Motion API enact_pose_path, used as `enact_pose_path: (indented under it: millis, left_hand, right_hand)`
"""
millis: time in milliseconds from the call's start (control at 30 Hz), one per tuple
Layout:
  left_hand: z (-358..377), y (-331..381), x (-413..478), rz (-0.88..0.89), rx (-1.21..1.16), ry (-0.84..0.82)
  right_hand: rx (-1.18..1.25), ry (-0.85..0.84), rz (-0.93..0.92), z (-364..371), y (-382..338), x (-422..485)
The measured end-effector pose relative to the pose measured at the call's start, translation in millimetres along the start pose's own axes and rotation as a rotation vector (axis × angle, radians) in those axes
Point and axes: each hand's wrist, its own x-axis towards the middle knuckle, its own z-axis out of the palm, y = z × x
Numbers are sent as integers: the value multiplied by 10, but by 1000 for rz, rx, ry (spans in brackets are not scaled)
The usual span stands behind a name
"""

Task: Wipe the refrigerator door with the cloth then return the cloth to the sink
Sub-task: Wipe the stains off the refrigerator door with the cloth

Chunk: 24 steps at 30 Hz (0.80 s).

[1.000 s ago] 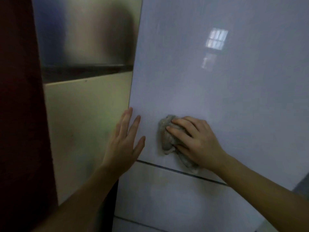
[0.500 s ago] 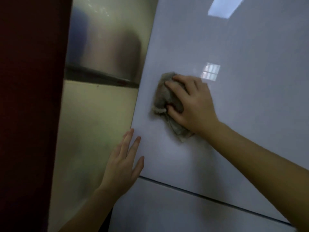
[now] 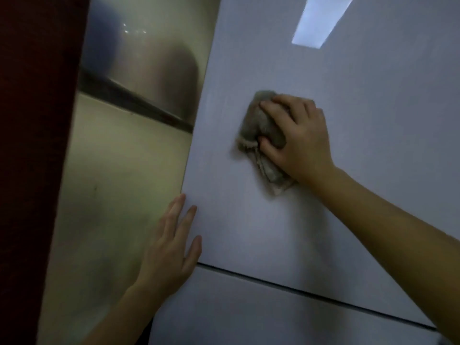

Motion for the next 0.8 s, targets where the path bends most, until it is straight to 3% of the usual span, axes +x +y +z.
enact_pose_path:
  millis: [67, 133, 367, 433, 533, 700, 800]
  left_hand:
    - [20, -8, -14, -1, -2, 12]
    - [13, -9, -13, -6, -3, 5]
    - [53, 32, -23, 4, 14, -8]
    - [40, 0, -25, 15, 16, -32]
    - [-7, -33, -11, 21, 9, -38]
    - [-4, 12, -26, 6, 28, -50]
    - [-8, 14, -61, -8, 22, -53]
  right_hand:
    - [-10, 27, 95, -3, -12, 87]
    - [3, -3, 55, 40, -128, -22]
    - [179, -214, -472, 164, -750, -1232]
    - [208, -233, -526, 142, -771, -1327]
    - [145, -193, -471, 139, -496, -901]
    - [13, 5, -93, 132, -64, 236]
    - [11, 38, 18, 196, -217, 352]
